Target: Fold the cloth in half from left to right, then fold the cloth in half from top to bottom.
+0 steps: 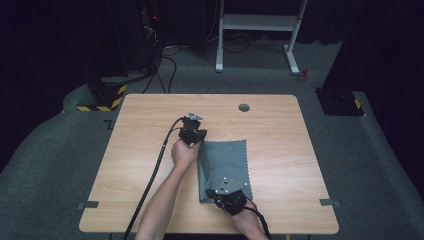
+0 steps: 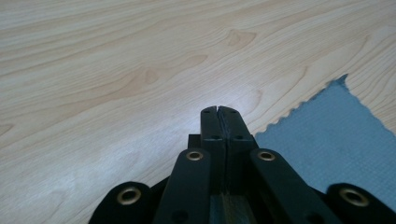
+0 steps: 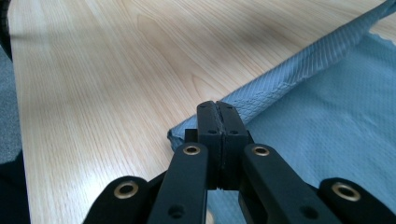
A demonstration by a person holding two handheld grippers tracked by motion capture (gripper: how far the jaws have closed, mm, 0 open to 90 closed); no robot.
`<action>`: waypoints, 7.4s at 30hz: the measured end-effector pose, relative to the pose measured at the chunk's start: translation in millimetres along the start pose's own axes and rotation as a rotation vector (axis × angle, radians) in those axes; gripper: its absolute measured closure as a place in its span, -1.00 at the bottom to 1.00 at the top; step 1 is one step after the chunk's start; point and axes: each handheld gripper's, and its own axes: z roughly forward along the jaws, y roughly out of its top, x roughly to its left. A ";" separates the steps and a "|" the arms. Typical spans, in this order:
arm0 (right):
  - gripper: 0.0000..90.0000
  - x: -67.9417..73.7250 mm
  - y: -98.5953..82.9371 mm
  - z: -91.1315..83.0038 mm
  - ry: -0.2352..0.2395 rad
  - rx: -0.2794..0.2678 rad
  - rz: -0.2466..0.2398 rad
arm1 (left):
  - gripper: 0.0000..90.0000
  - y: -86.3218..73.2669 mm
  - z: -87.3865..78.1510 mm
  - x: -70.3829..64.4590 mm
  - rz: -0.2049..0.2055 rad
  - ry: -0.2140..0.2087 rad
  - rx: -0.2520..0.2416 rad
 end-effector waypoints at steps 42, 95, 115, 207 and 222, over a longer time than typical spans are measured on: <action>1.00 -31.9 -58.2 -59.5 -0.122 0.015 0.141 | 0.98 30.1 56.2 -79.9 0.119 -0.091 0.026; 0.69 -68.3 -65.6 -87.2 -0.239 0.009 0.234 | 0.12 10.3 30.9 -86.0 0.155 -0.048 0.002; 0.74 -112.1 -31.3 -31.3 -0.215 0.098 0.178 | -0.11 -84.1 -33.7 -114.2 0.209 -0.122 0.036; 0.54 -196.7 -5.9 9.1 -0.341 0.126 0.377 | 0.54 -14.6 37.1 -44.2 0.028 0.039 0.106; 0.58 -211.4 10.9 26.1 -0.344 0.161 0.395 | 0.29 -10.3 45.5 -50.3 0.032 0.049 0.089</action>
